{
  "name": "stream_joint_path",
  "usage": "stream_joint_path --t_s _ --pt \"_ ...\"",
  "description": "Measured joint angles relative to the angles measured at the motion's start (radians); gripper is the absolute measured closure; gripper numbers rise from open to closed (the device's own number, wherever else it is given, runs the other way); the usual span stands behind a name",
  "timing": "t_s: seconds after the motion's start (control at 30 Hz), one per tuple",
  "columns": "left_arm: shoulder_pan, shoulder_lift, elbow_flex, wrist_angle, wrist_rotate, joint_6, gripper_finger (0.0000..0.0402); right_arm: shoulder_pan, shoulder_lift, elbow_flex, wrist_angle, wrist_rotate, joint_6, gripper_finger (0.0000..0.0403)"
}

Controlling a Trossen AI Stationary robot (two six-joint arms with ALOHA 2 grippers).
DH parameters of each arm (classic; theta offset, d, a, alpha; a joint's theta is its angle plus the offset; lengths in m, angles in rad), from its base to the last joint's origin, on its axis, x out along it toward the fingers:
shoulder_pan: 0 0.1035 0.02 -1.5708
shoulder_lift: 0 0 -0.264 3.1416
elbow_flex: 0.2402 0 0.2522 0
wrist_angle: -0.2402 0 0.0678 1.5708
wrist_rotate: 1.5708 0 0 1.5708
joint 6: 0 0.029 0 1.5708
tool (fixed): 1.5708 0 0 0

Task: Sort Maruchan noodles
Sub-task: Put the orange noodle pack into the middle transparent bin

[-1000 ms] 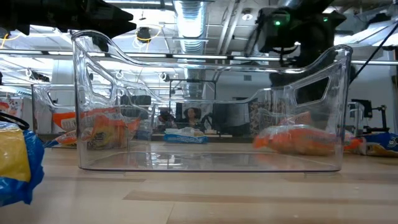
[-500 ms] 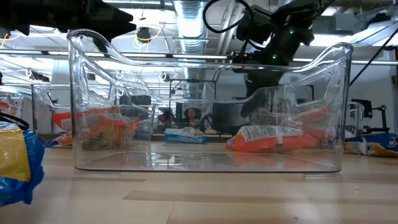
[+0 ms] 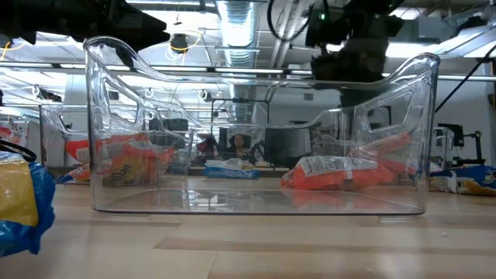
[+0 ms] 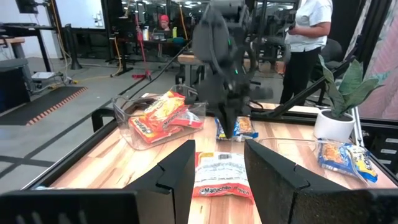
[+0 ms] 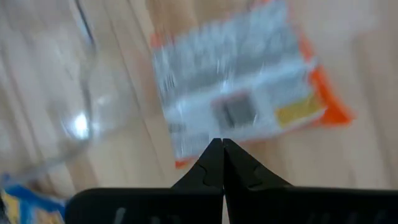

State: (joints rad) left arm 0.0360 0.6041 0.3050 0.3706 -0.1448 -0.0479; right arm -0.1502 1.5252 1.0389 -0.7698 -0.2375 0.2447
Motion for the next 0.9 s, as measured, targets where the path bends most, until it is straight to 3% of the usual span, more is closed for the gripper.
stream_joint_path --t_s 0.37,0.9 --pt "0.000 0.000 0.000 0.000 -0.001 -0.001 0.0276 0.041 0.216 -0.001 -0.007 -0.006 -0.085 0.0389" --pt "0.000 0.000 0.000 0.000 -0.002 0.000 0.0276 -0.121 0.194 0.000 0.465 0.029 -0.097 0.0382"
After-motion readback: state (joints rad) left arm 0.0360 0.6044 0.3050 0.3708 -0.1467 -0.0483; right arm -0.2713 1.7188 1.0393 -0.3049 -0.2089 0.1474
